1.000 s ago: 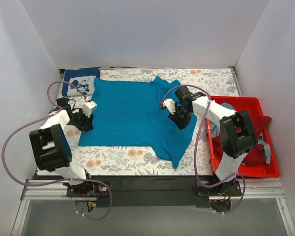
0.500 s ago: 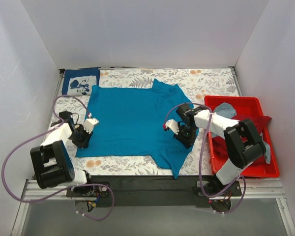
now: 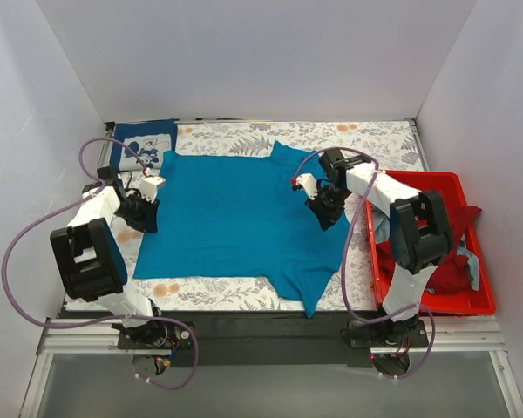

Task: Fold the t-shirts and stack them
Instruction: Flatten the tshirt out

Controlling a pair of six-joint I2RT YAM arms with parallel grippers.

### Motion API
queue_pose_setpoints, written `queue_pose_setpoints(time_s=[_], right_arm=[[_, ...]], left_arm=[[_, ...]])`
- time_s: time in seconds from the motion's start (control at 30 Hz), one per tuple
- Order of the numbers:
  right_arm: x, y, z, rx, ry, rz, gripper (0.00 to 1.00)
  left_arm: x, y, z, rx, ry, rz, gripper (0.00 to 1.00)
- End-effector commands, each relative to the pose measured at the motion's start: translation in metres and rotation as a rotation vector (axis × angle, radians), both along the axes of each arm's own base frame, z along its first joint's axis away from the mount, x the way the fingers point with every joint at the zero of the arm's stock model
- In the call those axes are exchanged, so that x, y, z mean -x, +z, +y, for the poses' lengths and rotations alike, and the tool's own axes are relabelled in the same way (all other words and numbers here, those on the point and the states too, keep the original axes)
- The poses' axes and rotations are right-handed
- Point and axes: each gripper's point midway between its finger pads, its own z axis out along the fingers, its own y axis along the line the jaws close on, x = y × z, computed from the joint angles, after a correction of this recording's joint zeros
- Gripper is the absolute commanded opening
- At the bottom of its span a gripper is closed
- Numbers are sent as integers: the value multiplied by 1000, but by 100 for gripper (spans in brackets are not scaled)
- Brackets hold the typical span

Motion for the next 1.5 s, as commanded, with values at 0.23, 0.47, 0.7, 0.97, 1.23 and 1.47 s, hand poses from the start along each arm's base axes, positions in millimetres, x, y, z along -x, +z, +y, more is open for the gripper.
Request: queue_pose_setpoints(time_s=[0.23, 0.47, 0.7, 0.97, 1.23, 1.47], right_arm=[[-12, -39, -30, 145, -66, -7, 17], [32, -57, -48, 174, -35, 66, 17], [86, -54, -51, 166, 32, 121, 17], [108, -25, -39, 59, 127, 197, 22], [-77, 86, 15, -283, -212, -81, 33], [-187, 77, 2, -256, -412, -259, 34]], left_arm=[[21, -53, 18, -101, 114, 104, 15], [87, -59, 12, -161, 63, 183, 12], [135, -62, 10, -221, 29, 214, 11], [135, -22, -14, -64, -114, 232, 10], [-28, 81, -27, 176, 3, -187, 28], [-120, 100, -4, 235, 223, -298, 35]])
